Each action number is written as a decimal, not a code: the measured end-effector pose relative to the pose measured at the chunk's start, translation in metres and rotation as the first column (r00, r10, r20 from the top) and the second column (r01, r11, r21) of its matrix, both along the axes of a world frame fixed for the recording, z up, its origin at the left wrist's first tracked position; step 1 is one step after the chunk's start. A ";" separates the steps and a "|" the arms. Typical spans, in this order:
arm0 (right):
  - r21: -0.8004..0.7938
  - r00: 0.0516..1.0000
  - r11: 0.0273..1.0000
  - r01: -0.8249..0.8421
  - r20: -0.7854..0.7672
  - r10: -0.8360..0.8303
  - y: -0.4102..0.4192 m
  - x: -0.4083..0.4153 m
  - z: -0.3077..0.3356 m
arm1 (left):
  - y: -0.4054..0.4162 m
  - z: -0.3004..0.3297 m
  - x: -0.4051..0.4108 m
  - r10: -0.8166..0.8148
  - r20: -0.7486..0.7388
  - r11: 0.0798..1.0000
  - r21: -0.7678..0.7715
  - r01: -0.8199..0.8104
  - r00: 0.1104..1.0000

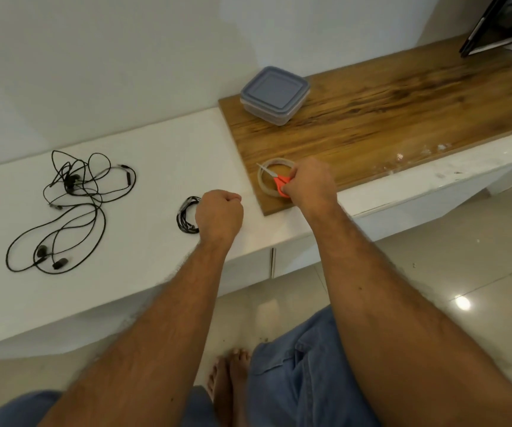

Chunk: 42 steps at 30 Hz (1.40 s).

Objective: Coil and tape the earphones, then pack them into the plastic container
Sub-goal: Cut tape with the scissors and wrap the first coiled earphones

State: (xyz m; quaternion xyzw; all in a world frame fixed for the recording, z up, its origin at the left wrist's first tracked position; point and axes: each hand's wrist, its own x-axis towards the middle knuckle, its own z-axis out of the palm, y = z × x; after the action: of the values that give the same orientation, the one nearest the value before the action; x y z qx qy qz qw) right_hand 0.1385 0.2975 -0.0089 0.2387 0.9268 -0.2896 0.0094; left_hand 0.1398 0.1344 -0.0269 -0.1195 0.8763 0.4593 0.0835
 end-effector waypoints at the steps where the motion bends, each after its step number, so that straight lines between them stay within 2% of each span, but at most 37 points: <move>1: 0.004 1.000 1.000 0.016 -0.006 -0.016 -0.003 0.000 -0.001 | -0.003 0.003 0.001 0.012 0.020 1.000 0.016 -0.013 1.000; 5: 0.000 0.999 0.999 0.046 -0.004 -0.046 -0.010 -0.001 0.000 | -0.009 0.014 0.008 0.020 0.088 0.998 0.063 -0.026 0.996; 7: -0.003 1.000 1.000 0.021 0.002 -0.021 -0.010 0.000 0.001 | -0.009 0.019 0.009 0.037 0.143 0.989 0.137 -0.057 0.989; 9: -0.082 0.998 0.996 0.018 -0.050 -0.022 -0.009 0.003 -0.001 | -0.011 0.022 0.009 0.064 0.199 0.971 0.213 -0.106 0.978; 11: -0.245 0.992 0.969 0.035 -0.108 -0.064 -0.006 0.007 -0.003 | -0.014 0.022 0.008 0.087 0.245 0.954 0.258 -0.151 0.966; 13: -0.444 0.985 0.895 0.048 -0.127 -0.116 -0.002 0.010 -0.001 | -0.015 0.021 0.008 0.088 0.299 0.936 0.302 -0.182 0.950; 15: -0.639 0.989 0.768 0.026 -0.093 -0.111 0.007 0.017 0.005 | -0.015 0.020 0.009 0.076 0.338 0.924 0.330 -0.194 0.938; 18: -0.793 0.996 0.607 -0.051 0.001 0.084 0.020 0.031 0.011 | -0.015 0.020 0.009 0.063 0.346 0.921 0.342 -0.188 0.936; 22: -0.831 0.928 0.551 -0.073 0.145 0.342 0.026 0.043 0.004 | -0.016 0.021 0.007 0.063 0.375 0.911 0.358 -0.207 0.925; 25: -0.875 0.871 0.478 -0.082 0.170 0.462 0.023 0.045 0.002 | -0.018 0.021 0.005 0.059 0.423 0.888 0.392 -0.241 0.904; 28: -0.880 0.797 0.470 -0.069 0.235 0.556 0.019 0.047 0.002 | -0.019 0.022 0.003 0.044 0.485 0.851 0.440 -0.287 0.874; 31: -0.885 0.747 0.464 -0.040 0.282 0.602 0.018 0.048 0.000 | -0.021 0.023 0.002 0.032 0.540 0.805 0.485 -0.342 0.841; 36: -0.898 0.722 0.437 -0.041 0.276 0.634 0.013 0.045 -0.008 | -0.022 0.022 0.002 0.010 0.581 0.749 0.534 -0.391 0.814; 42: -0.900 0.768 0.430 -0.076 0.223 0.601 0.005 0.039 -0.014 | -0.021 0.023 0.003 -0.007 0.585 0.746 0.543 -0.385 0.811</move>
State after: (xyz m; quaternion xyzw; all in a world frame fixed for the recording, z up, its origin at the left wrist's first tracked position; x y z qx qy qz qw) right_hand 0.1771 0.3023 -0.0226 0.0690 0.6491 -0.6210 0.4338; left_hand 0.1426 0.1130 -0.0043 -0.3035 0.5858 0.6804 0.3189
